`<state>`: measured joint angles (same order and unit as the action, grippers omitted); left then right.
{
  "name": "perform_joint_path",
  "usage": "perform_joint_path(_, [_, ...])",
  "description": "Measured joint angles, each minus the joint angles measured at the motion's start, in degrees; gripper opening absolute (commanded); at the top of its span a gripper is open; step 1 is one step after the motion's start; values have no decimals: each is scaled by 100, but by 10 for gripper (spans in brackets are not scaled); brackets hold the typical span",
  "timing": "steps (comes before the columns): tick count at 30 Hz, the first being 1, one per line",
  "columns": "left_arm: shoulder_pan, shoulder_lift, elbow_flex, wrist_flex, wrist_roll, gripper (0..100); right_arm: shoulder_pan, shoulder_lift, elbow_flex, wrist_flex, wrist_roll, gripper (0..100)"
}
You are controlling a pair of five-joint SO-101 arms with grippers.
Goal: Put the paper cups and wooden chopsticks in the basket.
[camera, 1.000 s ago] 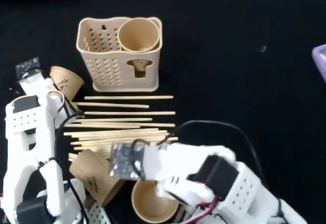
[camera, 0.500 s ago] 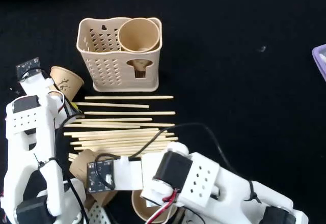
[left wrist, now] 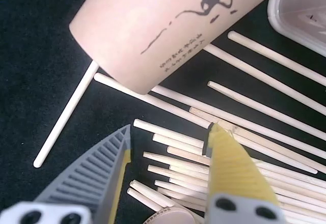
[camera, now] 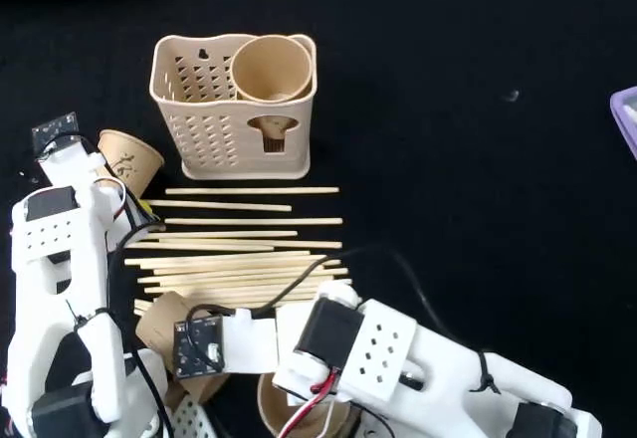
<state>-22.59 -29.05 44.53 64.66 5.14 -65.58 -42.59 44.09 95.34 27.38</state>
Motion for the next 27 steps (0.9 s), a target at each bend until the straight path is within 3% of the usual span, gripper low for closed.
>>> perform_joint_path(11, [0,0,0,0,0,241,202,0,-475,334,-9,11])
perform_joint_path(13, [0,0,0,0,0,241,642,0,-932,378,-18,11])
perform_joint_path(19, [0,0,0,0,0,241,2875,0,-2224,387,-53,11])
perform_joint_path(22, [0,0,0,0,0,241,3868,0,-2927,387,-422,11])
perform_joint_path(27, [0,0,0,0,0,241,4413,0,-4035,387,-1609,11])
